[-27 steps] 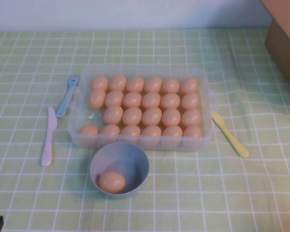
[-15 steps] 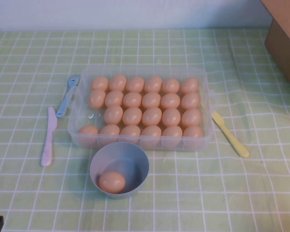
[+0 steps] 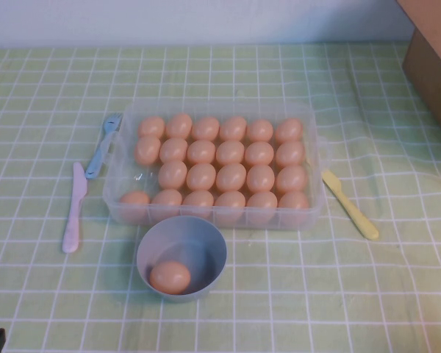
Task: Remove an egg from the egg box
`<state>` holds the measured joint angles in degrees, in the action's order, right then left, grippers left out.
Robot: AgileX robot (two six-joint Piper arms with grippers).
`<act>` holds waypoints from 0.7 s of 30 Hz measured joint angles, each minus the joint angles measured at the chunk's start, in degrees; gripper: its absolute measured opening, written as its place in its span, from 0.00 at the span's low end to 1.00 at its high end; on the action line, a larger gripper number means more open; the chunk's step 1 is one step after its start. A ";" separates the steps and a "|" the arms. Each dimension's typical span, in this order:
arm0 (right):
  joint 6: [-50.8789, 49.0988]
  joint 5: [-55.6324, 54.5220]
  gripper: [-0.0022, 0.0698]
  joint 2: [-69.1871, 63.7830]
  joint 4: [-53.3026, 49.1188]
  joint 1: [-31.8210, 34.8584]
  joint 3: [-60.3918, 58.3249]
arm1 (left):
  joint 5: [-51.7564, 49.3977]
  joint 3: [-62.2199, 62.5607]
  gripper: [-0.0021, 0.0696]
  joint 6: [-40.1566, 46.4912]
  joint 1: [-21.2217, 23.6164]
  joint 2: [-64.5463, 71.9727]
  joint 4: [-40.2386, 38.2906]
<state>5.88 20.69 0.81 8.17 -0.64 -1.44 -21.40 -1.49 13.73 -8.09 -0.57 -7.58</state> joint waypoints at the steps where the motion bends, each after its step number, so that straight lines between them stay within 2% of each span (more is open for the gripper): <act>1: 0.00 -0.13 0.01 0.00 0.55 0.00 0.00 | 0.00 0.00 0.02 0.00 0.00 0.00 0.00; 8: 0.00 -5.54 0.01 0.00 14.22 0.00 0.00 | 0.00 0.00 0.02 0.00 0.00 0.00 0.00; 15: 0.00 -13.12 0.01 0.00 37.94 0.00 0.00 | 0.00 0.00 0.02 0.00 0.00 0.00 0.00; 21: 0.00 -15.00 0.01 0.00 41.26 0.00 0.00 | 0.00 0.00 0.02 0.00 0.00 0.00 0.00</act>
<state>5.88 5.69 0.81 49.43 -0.64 -1.44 -21.40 -1.49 13.73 -8.09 -0.57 -7.58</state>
